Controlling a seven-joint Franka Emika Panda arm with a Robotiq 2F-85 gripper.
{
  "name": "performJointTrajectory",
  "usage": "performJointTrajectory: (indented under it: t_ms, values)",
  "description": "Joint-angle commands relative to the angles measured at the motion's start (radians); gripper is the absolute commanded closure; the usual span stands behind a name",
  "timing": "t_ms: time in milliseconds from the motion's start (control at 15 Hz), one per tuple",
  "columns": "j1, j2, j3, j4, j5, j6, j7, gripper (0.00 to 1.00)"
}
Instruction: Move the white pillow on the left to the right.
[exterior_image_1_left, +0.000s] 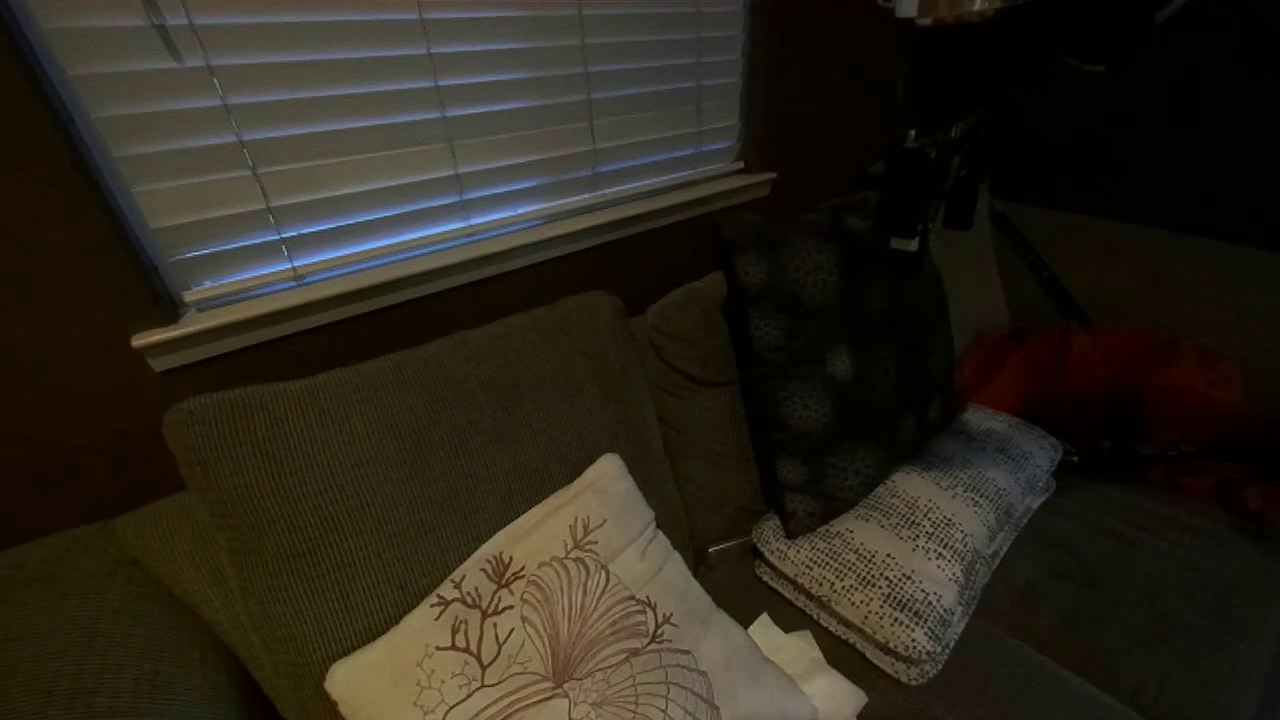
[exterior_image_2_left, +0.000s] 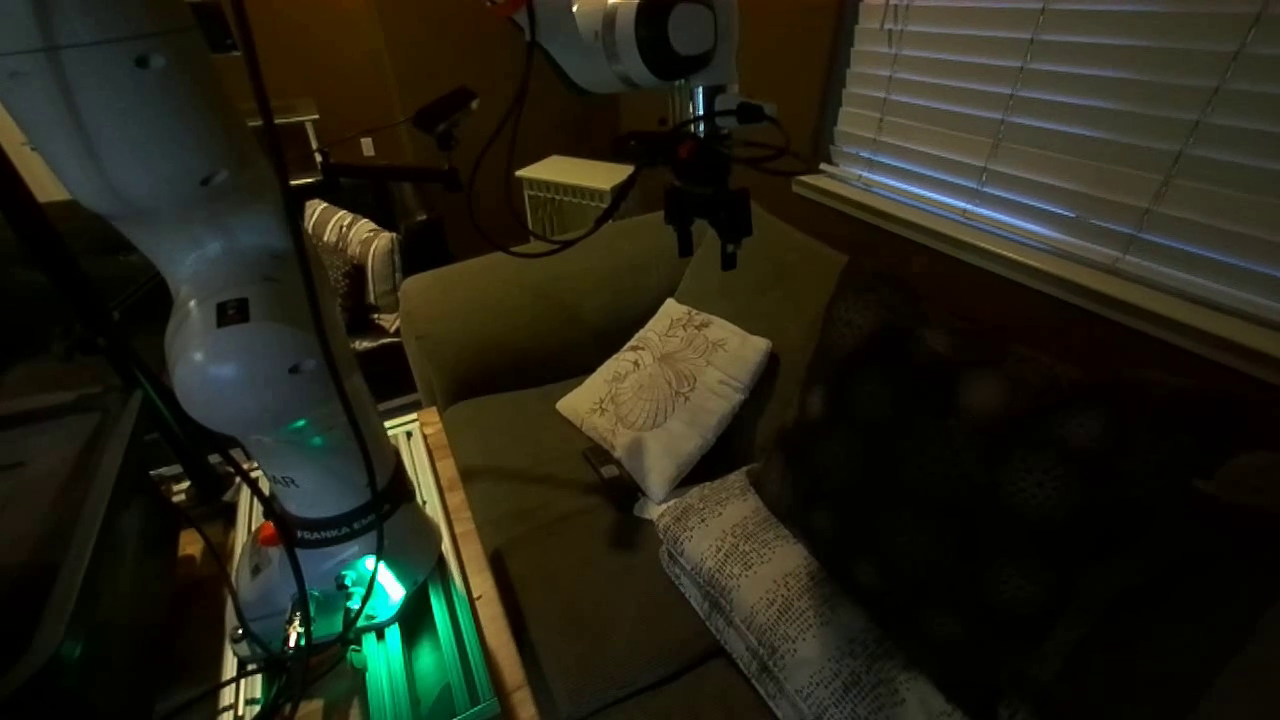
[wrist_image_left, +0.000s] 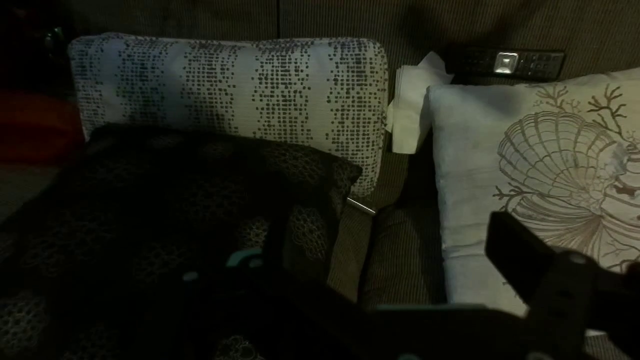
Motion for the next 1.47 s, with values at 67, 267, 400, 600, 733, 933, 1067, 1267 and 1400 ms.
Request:
performJointTrajectory:
  t_ms: [67, 267, 400, 600, 733, 933, 1067, 1267, 1400]
  values:
    - [0.02, 0.025, -0.011, 0.019, 0.004, 0.003, 0.0, 0.0]
    - [0.051, 0.108, 0.01, 0.087, 0.006, 0.009, 0.006, 0.0]
    - [0.076, 0.177, 0.019, 0.142, 0.02, 0.03, 0.004, 0.0]
    - [0.107, 0.311, 0.02, 0.231, 0.025, 0.101, -0.029, 0.0]
    - [0.132, 0.406, 0.004, 0.289, -0.037, 0.152, 0.002, 0.0]
    - [0.163, 0.515, -0.022, 0.373, -0.032, 0.186, 0.018, 0.0]
    - [0.169, 0.577, -0.032, 0.428, -0.002, 0.173, -0.015, 0.0]
    - [0.175, 0.555, -0.042, 0.387, 0.003, 0.188, -0.012, 0.0]
    - [0.176, 0.57, -0.043, 0.405, 0.004, 0.188, -0.013, 0.0]
